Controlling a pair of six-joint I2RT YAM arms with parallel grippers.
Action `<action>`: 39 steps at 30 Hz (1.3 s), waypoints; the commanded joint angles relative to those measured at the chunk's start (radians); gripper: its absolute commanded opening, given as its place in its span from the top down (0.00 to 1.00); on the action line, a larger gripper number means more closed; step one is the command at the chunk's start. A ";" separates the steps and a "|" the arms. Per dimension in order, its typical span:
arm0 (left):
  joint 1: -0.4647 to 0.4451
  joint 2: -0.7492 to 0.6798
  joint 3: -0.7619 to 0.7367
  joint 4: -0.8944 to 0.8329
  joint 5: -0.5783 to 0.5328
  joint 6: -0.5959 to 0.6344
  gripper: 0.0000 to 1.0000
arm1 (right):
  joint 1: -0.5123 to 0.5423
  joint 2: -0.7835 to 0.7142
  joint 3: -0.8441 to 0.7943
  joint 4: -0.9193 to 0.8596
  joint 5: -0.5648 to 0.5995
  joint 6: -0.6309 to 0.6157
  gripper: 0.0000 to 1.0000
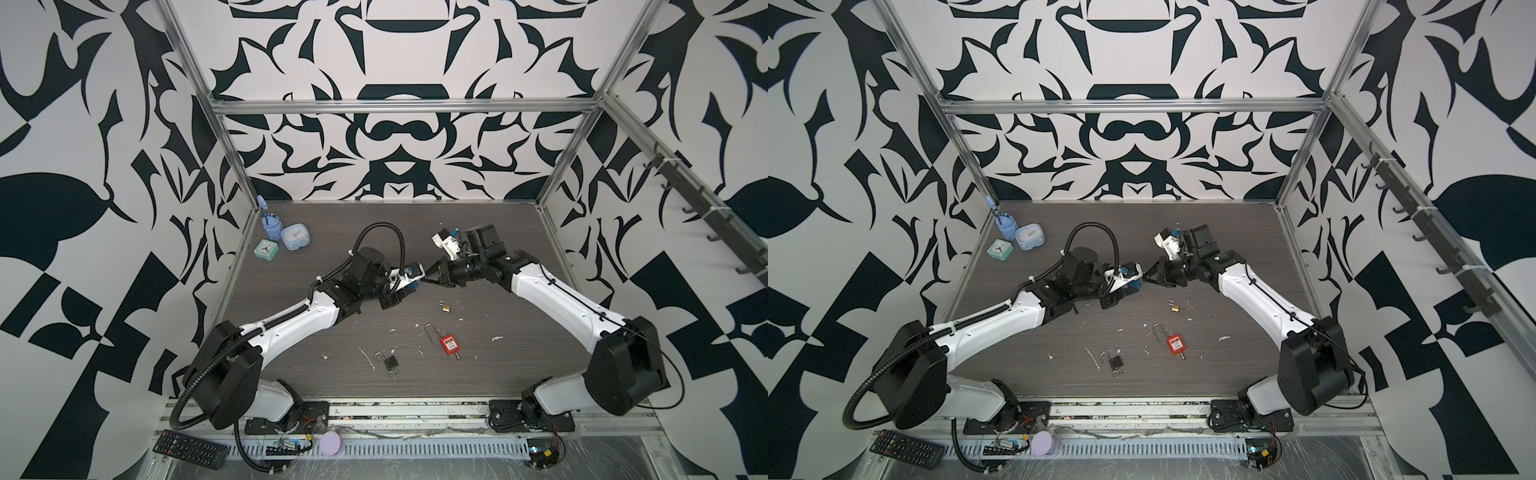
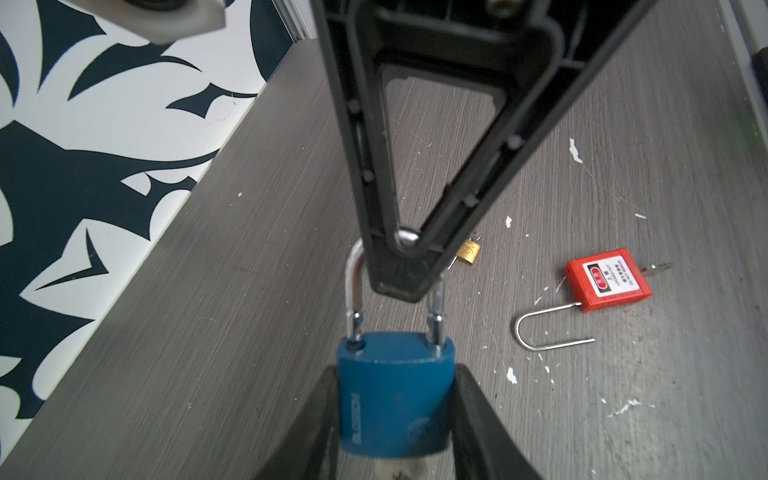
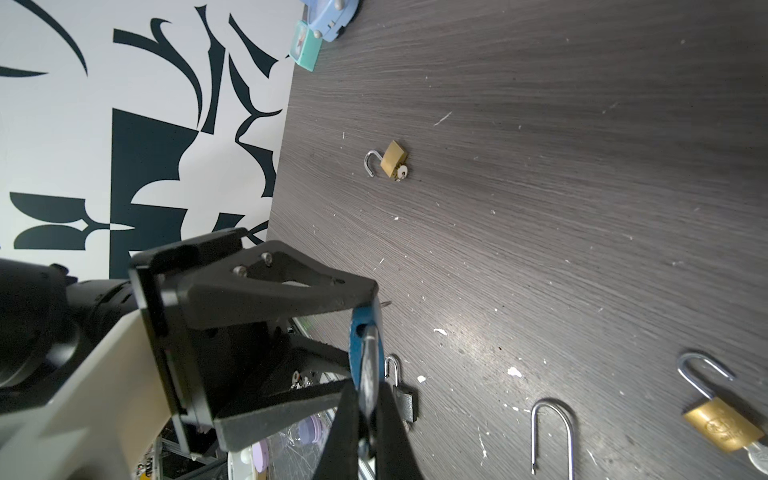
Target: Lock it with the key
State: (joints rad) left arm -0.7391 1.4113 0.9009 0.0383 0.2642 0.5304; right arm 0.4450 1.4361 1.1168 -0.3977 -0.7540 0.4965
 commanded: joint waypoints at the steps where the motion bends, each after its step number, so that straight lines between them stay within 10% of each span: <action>1: -0.003 -0.017 0.010 0.050 0.081 -0.002 1.00 | 0.024 -0.061 -0.004 0.106 -0.095 -0.067 1.00; 39: 0.009 -0.013 0.010 0.281 0.069 0.085 1.00 | 0.081 0.004 -0.028 0.114 -0.137 0.002 1.00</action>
State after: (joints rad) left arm -0.7128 1.4078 0.8909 0.0803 0.2962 0.5804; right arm 0.4603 1.4303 1.0832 -0.3031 -0.7719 0.4622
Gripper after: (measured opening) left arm 0.400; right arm 0.088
